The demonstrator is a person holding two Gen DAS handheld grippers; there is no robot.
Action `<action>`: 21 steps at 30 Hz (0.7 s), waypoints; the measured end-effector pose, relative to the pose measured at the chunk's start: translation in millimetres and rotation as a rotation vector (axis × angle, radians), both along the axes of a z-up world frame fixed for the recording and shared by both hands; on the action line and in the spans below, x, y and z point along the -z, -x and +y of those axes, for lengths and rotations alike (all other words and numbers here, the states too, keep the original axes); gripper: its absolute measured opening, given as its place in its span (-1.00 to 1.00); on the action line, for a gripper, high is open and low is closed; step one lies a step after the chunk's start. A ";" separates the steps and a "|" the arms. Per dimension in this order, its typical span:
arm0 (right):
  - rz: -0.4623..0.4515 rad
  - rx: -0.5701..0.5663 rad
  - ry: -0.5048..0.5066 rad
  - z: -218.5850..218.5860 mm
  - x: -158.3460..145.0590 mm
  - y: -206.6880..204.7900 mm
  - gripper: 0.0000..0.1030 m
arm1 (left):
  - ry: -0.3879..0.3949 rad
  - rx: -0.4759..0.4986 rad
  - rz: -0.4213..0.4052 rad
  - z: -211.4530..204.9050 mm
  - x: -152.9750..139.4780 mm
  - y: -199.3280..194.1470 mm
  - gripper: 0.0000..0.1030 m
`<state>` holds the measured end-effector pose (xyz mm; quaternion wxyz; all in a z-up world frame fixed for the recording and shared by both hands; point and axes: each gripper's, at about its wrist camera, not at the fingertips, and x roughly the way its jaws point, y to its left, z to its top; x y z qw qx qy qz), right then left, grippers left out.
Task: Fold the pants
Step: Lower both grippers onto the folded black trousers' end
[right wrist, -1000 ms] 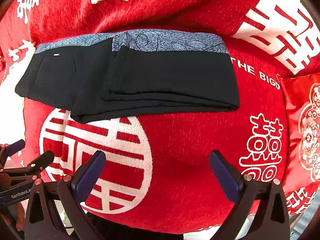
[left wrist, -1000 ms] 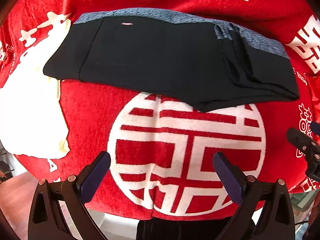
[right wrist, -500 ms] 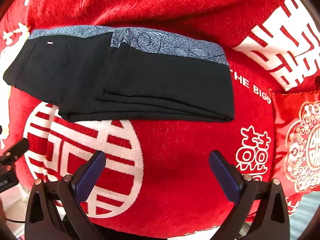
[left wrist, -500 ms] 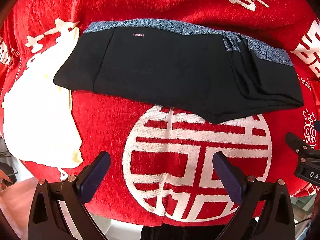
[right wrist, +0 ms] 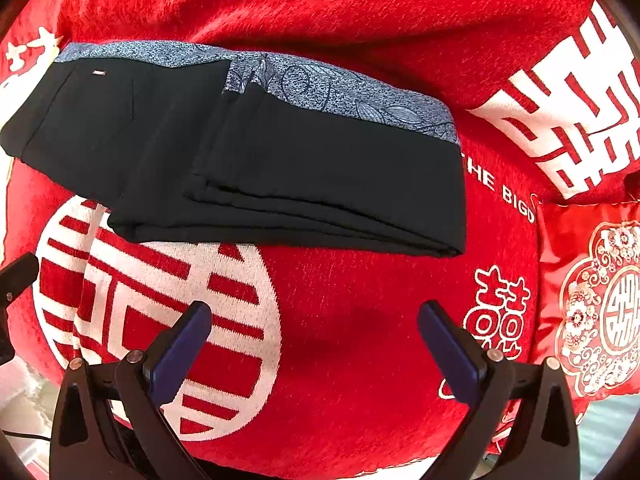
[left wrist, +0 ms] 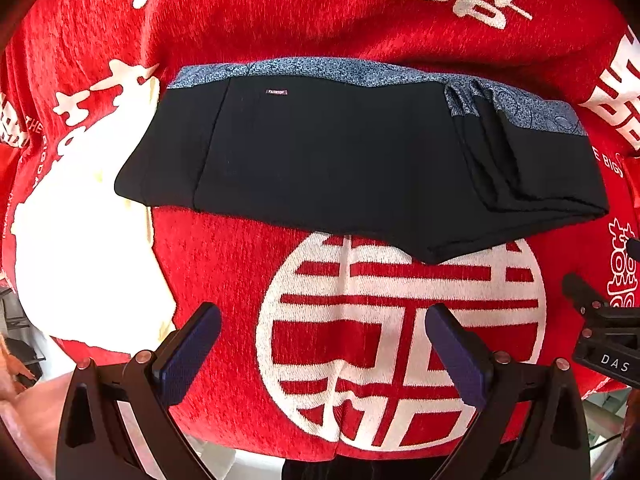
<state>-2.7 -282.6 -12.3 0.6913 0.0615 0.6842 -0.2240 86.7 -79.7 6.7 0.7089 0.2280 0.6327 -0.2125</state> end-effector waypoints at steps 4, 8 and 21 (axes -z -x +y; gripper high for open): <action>0.001 0.001 0.002 0.3 1.1 -0.5 1.00 | -0.003 0.001 -0.005 -0.6 -0.6 -0.6 0.99; 0.002 0.000 0.002 0.6 1.6 -1.8 1.00 | -0.004 -0.008 -0.006 -1.8 -0.3 -0.7 0.99; -0.113 0.087 -0.178 -6.5 4.6 -3.5 1.00 | 0.079 -0.156 0.062 22.0 13.6 -38.9 0.99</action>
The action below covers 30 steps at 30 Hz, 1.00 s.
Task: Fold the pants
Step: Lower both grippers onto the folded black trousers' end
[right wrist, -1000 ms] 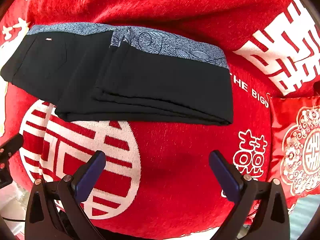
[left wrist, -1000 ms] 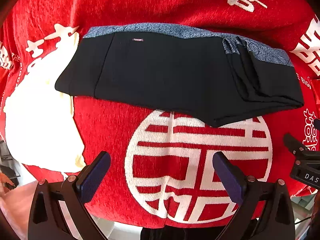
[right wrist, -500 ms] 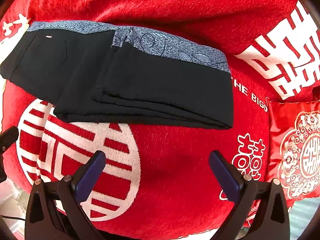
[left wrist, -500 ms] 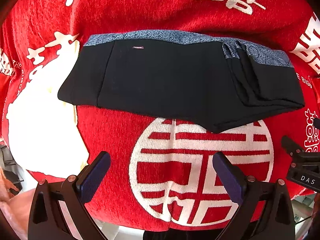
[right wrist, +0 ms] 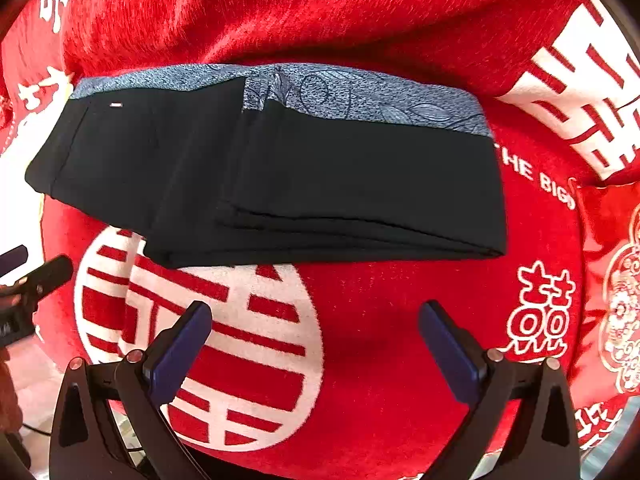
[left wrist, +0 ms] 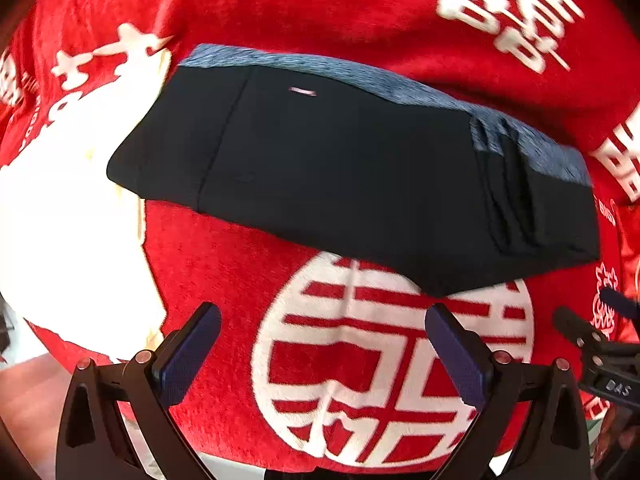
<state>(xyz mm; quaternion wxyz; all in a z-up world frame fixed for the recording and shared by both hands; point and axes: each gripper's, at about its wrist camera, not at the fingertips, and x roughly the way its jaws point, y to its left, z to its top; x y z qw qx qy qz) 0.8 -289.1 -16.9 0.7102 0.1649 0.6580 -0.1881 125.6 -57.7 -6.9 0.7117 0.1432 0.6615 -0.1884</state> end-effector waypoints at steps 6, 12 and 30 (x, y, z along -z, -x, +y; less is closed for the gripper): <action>-0.003 0.043 -0.052 -7.8 9.5 -3.2 1.00 | -0.024 -0.026 -0.012 7.4 5.7 -14.0 0.99; 0.006 0.052 -0.057 -7.5 13.8 -7.3 1.00 | -0.036 -0.039 -0.009 11.0 9.6 -20.6 0.99; -0.008 0.049 -0.057 -25.9 16.3 -30.5 1.00 | 0.032 -0.135 0.000 29.3 12.5 -54.6 0.99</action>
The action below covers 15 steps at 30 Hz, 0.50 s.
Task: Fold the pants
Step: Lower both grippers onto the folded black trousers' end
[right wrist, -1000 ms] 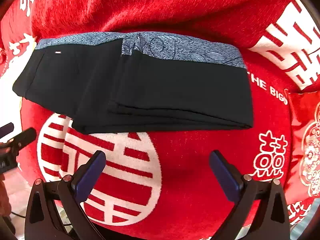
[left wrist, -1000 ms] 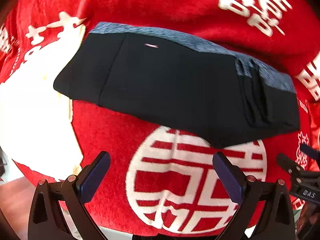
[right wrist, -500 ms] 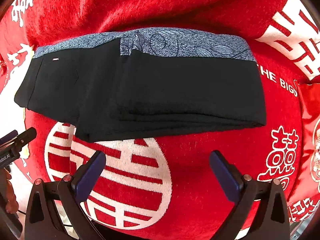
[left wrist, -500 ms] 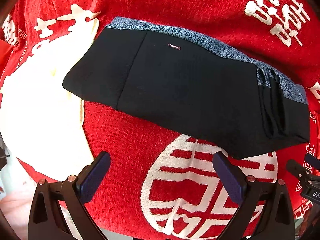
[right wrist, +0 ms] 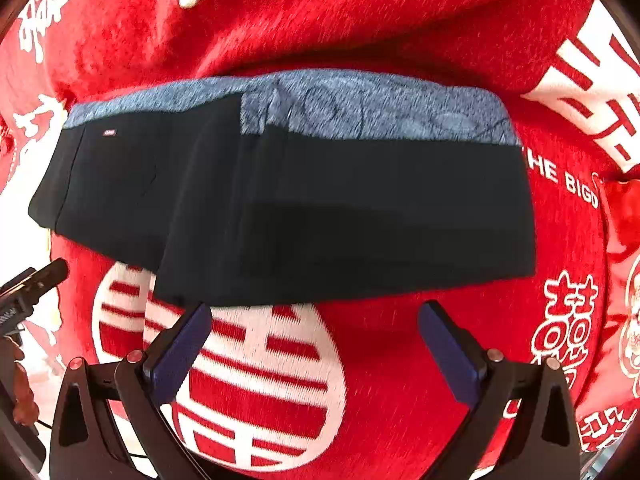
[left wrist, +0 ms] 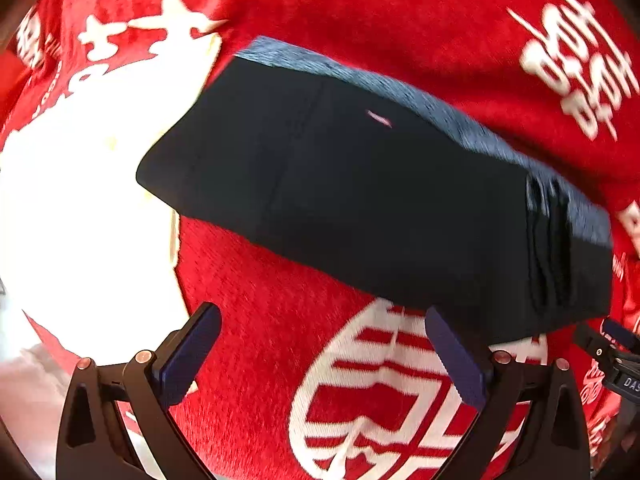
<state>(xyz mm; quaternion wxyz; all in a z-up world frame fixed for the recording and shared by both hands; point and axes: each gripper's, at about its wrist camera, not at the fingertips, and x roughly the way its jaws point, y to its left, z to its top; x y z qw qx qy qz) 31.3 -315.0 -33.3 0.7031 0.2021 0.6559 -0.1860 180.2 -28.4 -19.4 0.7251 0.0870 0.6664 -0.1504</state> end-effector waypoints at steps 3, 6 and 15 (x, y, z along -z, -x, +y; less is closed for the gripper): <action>-0.006 0.012 -0.001 -11.4 3.4 -10.2 1.00 | 0.043 -0.055 -0.005 12.2 1.7 -15.7 0.99; -0.032 0.015 -0.011 -17.4 4.1 -21.1 1.00 | 0.097 -0.117 -0.015 27.4 3.5 -30.1 0.99; -0.184 0.026 -0.177 -29.4 46.7 -33.6 0.99 | 0.249 -0.182 -0.037 45.6 36.2 -48.9 0.99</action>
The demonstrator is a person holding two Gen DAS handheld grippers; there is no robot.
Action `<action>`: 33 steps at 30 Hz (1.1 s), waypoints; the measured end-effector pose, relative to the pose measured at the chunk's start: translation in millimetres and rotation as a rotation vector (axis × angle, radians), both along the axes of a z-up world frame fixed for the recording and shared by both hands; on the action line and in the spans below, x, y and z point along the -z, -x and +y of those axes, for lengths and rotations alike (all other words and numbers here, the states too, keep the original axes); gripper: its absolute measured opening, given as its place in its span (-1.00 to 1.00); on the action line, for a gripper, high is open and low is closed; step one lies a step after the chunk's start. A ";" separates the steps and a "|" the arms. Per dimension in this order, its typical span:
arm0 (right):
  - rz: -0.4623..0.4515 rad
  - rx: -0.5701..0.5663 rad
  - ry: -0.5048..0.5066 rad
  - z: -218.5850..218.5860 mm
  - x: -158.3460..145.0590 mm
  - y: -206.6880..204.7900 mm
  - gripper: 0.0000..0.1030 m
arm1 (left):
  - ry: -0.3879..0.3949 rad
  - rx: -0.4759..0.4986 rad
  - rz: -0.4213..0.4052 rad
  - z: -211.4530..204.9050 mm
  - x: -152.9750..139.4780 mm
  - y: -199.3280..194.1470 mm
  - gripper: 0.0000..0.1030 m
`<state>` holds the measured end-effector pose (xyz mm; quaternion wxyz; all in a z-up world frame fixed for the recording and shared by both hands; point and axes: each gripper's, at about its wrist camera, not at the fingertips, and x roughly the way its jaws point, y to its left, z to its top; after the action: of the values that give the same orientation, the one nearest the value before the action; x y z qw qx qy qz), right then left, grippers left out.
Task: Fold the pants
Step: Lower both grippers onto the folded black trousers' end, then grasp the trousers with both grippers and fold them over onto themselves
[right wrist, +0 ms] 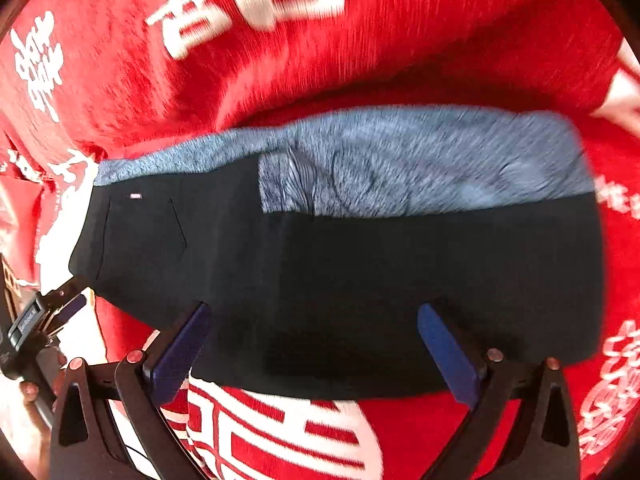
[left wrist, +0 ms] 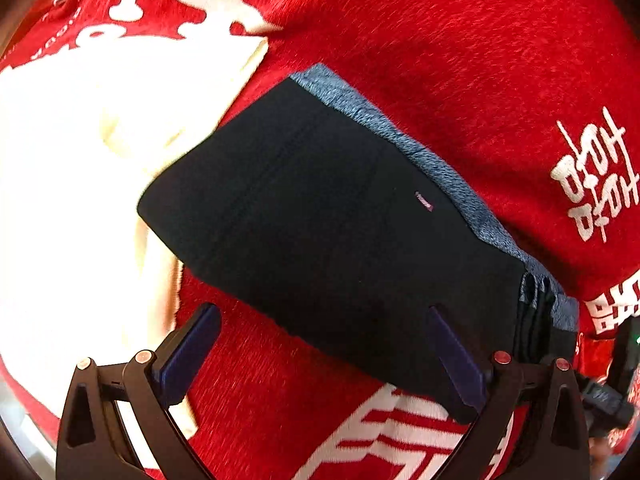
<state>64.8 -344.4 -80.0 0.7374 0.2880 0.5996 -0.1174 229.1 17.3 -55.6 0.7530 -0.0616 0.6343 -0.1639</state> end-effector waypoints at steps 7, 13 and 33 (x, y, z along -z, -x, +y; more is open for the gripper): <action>0.019 -0.189 0.213 38.1 5.0 -5.8 1.00 | 0.070 -0.029 -0.023 1.0 16.2 -4.8 0.99; -0.008 -0.146 0.154 29.2 2.9 -3.0 1.00 | 0.220 -0.027 -0.068 -8.3 -3.7 -6.9 0.99; 0.018 -0.262 0.006 41.7 -92.0 -117.5 1.00 | -0.338 0.218 -0.424 -99.5 -31.2 34.0 -0.39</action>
<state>182.3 -302.7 12.0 0.7419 0.2037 0.6383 -0.0245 195.1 -82.3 -24.5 0.8463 0.1688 0.4840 -0.1449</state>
